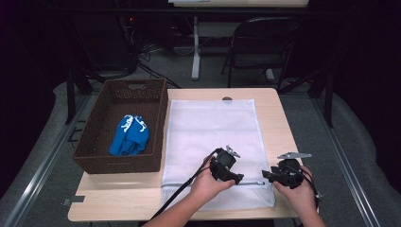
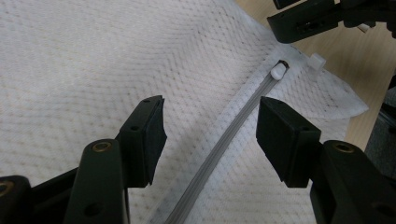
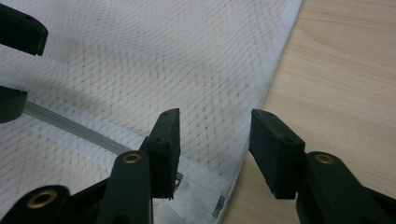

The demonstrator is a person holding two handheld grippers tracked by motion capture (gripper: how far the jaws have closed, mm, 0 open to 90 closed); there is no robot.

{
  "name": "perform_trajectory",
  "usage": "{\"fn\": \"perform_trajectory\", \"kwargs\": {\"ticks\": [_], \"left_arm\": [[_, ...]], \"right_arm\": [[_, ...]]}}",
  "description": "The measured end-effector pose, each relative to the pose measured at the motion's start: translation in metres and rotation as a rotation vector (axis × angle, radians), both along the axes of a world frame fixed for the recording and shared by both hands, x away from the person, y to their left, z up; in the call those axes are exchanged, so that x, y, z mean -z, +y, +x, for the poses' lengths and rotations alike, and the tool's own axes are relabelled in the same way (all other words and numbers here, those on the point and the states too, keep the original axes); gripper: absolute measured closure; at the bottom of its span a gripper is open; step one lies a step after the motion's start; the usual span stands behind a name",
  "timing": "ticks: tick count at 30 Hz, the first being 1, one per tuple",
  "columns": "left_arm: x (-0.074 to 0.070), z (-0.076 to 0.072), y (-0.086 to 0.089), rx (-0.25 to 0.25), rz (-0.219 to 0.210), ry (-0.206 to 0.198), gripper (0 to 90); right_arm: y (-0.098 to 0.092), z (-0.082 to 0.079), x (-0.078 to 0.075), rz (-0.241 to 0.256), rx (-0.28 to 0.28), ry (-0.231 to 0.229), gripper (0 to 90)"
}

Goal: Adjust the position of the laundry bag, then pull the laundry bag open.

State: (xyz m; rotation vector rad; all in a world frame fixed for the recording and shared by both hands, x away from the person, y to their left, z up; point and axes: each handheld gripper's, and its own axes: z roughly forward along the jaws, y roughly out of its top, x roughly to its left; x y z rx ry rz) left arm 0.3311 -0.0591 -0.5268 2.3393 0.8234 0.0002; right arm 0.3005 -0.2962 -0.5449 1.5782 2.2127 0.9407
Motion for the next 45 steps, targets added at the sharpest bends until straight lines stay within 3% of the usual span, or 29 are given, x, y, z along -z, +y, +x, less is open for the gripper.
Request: {"fn": "perform_trajectory", "kwargs": {"ticks": [14, 29, 45], "left_arm": [[0.011, -0.003, -0.031, 0.052, -0.012, 0.003, 47.1], [0.018, -0.006, -0.046, 0.074, -0.019, 0.010, 52.0], [0.034, -0.010, -0.056, 0.094, 0.035, -0.001, 55.1]], "right_arm": [[-0.005, 0.002, 0.009, 0.007, 0.017, 0.033, 56.7], [-0.005, 0.005, 0.014, 0.014, 0.017, 0.048, 58.1], [-0.005, 0.007, 0.019, 0.052, 0.042, 0.089, 57.5]]}}
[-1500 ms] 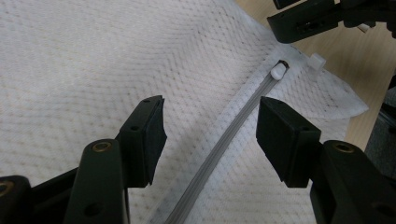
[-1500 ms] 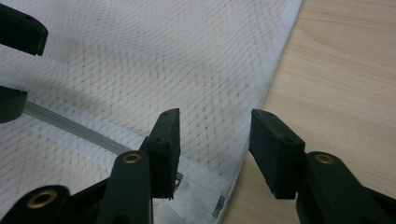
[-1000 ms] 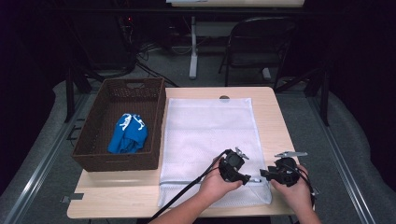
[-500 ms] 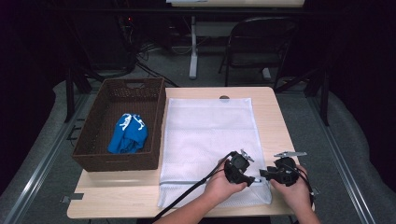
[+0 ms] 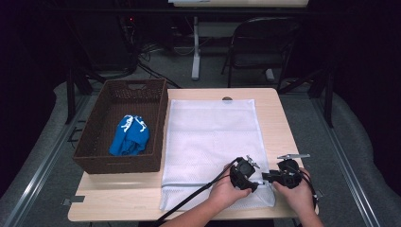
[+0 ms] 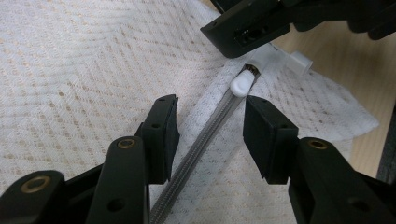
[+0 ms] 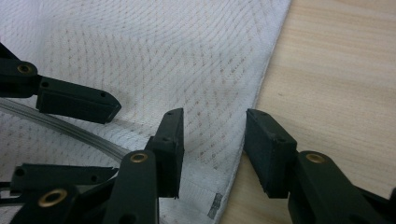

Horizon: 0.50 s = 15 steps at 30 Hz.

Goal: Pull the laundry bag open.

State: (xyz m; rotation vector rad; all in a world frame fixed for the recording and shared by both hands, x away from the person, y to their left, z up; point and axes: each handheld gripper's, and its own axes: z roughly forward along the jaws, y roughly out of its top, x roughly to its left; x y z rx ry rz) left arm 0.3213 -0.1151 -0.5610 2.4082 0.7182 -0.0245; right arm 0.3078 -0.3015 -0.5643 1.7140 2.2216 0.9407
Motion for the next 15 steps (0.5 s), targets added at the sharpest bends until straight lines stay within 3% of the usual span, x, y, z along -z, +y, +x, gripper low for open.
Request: {"fn": "perform_trajectory", "kwargs": {"ticks": [15], "left_arm": [[0.0032, -0.0005, 0.0008, -0.013, -0.003, 0.003, 56.0]], "right_arm": [[0.0007, 0.0014, 0.0016, 0.042, -0.006, 0.023, 59.1]]}}
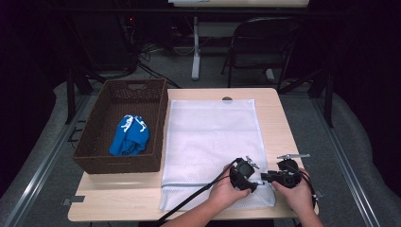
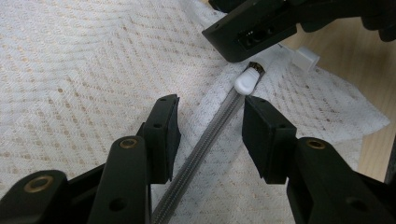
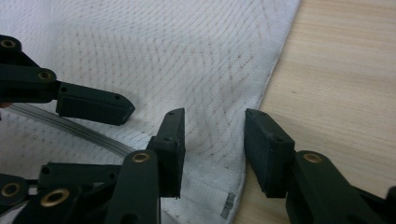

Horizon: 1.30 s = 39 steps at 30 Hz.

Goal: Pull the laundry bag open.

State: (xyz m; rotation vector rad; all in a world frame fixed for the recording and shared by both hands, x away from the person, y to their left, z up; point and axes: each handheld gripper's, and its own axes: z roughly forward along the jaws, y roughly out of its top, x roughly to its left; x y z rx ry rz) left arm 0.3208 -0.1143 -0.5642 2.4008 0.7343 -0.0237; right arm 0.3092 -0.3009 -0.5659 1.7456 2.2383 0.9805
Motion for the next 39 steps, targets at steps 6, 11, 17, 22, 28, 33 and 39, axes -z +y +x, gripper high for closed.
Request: {"fn": "perform_trajectory", "kwargs": {"ticks": [6, 11, 17, 22, 28, 33, 39], "left_arm": [[0.000, -0.001, 0.000, 0.000, -0.001, -0.007, 56.2], [0.000, -0.001, 0.000, -0.004, 0.002, -0.004, 56.3], [0.000, -0.001, 0.000, -0.003, 0.001, -0.005, 56.3], [0.000, 0.000, 0.001, -0.001, 0.001, -0.012, 56.2], [0.000, -0.001, 0.001, -0.003, 0.002, -0.014, 56.1], [0.001, -0.001, 0.003, -0.001, -0.003, -0.018, 56.1], [-0.003, -0.003, 0.006, 0.000, 0.002, -0.044, 55.6]], "right_arm": [[0.004, 0.001, 0.000, -0.002, -0.009, -0.003, 64.3], [0.007, 0.001, 0.000, -0.028, -0.017, -0.005, 71.8], [0.009, 0.000, -0.002, -0.042, -0.030, -0.015, 84.8], [0.010, 0.000, -0.006, -0.040, -0.035, -0.020, 88.1], [0.012, -0.002, -0.017, -0.041, -0.056, -0.058, 89.4], [0.017, -0.003, -0.025, -0.057, -0.079, -0.077, 89.6], [0.020, -0.003, -0.034, -0.055, -0.092, -0.090, 89.7]]}}
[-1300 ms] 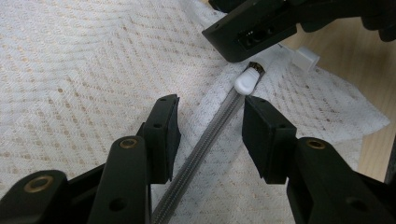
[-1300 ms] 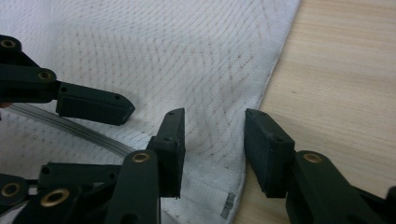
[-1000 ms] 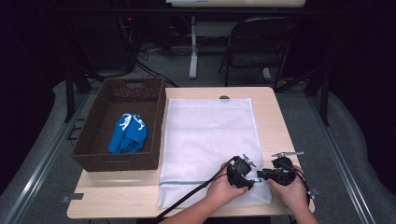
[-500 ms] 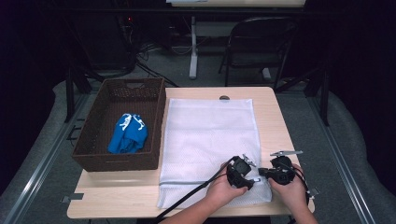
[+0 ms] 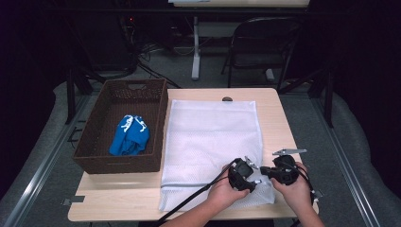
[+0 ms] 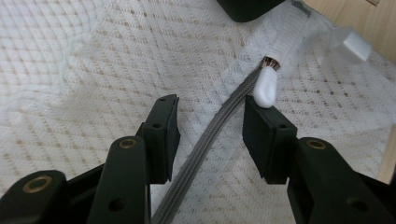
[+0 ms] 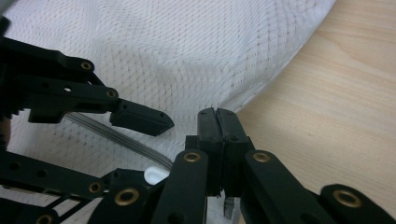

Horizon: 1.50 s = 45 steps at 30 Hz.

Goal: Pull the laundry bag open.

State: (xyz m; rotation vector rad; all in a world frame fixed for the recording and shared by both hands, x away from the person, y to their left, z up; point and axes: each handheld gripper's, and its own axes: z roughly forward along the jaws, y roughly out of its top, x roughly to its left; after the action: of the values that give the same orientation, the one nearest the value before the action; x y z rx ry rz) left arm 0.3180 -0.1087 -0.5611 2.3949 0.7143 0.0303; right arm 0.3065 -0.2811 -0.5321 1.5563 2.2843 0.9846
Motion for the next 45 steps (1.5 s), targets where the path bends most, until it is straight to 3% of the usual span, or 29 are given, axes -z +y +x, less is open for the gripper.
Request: {"fn": "perform_trajectory", "kwargs": {"ticks": [4, 7, 11, 17, 30, 37, 39, 40, 45], "left_arm": [[-0.007, -0.002, 0.004, 0.013, -0.002, -0.017, 55.6], [-0.012, -0.002, 0.007, 0.019, -0.027, 0.003, 55.7], [-0.013, -0.002, 0.007, 0.020, -0.058, 0.031, 55.9], [-0.015, -0.006, 0.006, 0.036, -0.066, 0.008, 57.9], [-0.013, -0.013, 0.003, 0.067, -0.088, 0.037, 63.7], [-0.015, -0.013, 0.003, 0.062, -0.126, 0.054, 70.0], [-0.015, -0.013, 0.002, 0.058, -0.125, 0.055, 72.0], [-0.015, -0.013, 0.002, 0.056, -0.122, 0.056, 77.1], [-0.013, -0.012, 0.002, 0.044, -0.095, 0.061, 81.8]], "right_arm": [[0.001, 0.001, -0.005, -0.003, 0.000, -0.004, 89.7], [0.002, 0.001, -0.008, -0.002, -0.007, -0.008, 89.7], [0.004, 0.001, -0.011, -0.005, -0.014, -0.011, 89.7], [0.010, 0.000, -0.014, -0.002, -0.019, -0.023, 89.7], [0.013, -0.001, -0.016, 0.011, -0.022, -0.038, 89.7], [0.014, -0.002, -0.016, 0.013, -0.027, -0.044, 89.7], [0.014, -0.003, -0.016, 0.014, -0.028, -0.045, 89.7], [0.015, -0.003, -0.016, 0.014, -0.029, -0.047, 89.7], [0.014, -0.003, -0.016, 0.013, -0.026, -0.045, 89.7]]}}
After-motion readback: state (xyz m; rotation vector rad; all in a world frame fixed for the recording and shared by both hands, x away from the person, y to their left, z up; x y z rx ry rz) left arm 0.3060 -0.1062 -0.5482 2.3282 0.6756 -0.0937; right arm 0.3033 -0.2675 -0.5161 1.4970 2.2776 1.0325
